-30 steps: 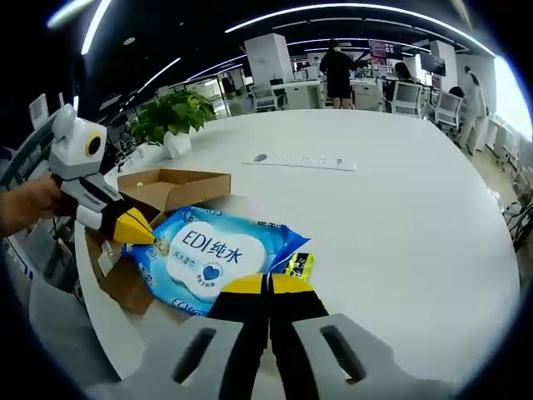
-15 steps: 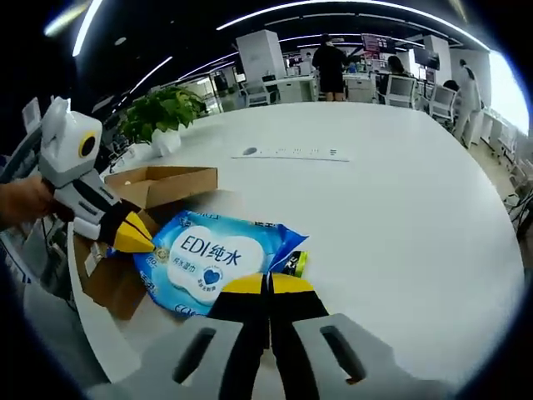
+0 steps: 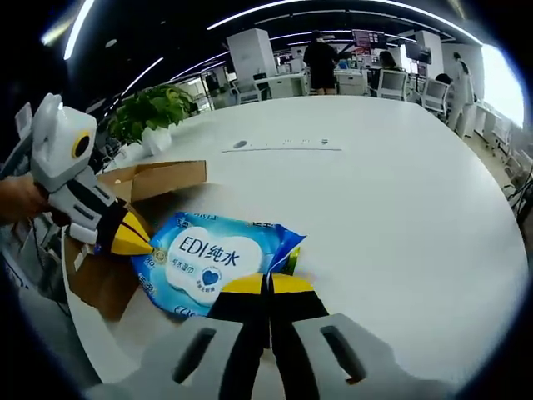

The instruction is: Operate the shoe box by opening the lid, removing the specified soft item, and placing it in the target area until the item is outside and the box remains undamaged.

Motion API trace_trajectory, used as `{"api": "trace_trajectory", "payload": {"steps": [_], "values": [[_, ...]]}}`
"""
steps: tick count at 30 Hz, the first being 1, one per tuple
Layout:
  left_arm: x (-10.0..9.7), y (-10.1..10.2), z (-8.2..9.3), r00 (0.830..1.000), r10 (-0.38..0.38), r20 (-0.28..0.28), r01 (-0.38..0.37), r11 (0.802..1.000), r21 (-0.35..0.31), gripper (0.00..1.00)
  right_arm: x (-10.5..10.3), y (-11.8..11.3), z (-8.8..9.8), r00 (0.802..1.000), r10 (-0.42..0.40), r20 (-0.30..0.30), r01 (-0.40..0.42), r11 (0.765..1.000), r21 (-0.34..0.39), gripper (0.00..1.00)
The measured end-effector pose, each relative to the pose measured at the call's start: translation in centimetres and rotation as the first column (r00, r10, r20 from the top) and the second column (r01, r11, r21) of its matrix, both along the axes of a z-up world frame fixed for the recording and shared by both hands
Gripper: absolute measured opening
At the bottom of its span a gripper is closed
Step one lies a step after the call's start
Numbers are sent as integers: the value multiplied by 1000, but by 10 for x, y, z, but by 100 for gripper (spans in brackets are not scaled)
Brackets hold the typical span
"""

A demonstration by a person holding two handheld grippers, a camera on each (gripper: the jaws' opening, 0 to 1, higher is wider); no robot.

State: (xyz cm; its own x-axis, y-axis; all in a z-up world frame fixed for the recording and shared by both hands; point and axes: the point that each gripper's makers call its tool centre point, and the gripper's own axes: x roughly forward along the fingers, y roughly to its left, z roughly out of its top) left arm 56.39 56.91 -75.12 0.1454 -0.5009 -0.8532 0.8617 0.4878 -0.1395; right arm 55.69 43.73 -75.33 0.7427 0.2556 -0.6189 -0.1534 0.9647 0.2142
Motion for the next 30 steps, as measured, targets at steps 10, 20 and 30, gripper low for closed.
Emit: {"api": "trace_trajectory", "payload": {"steps": [10,20,30], "values": [[-2,1,-3,997,-67,48,66,997,33,0,-3,-2,-10,1000,-7,-5,7,1000,-7,0],[-5,3,3,990,-97,99,94,995,37,2,-8,-9,-10,1000,-23,-2,23,999,-24,4],[-7,8,20,994,-53,94,57,998,-39,4,-12,-19,1,999,-10,33,12,998,-63,2]]}}
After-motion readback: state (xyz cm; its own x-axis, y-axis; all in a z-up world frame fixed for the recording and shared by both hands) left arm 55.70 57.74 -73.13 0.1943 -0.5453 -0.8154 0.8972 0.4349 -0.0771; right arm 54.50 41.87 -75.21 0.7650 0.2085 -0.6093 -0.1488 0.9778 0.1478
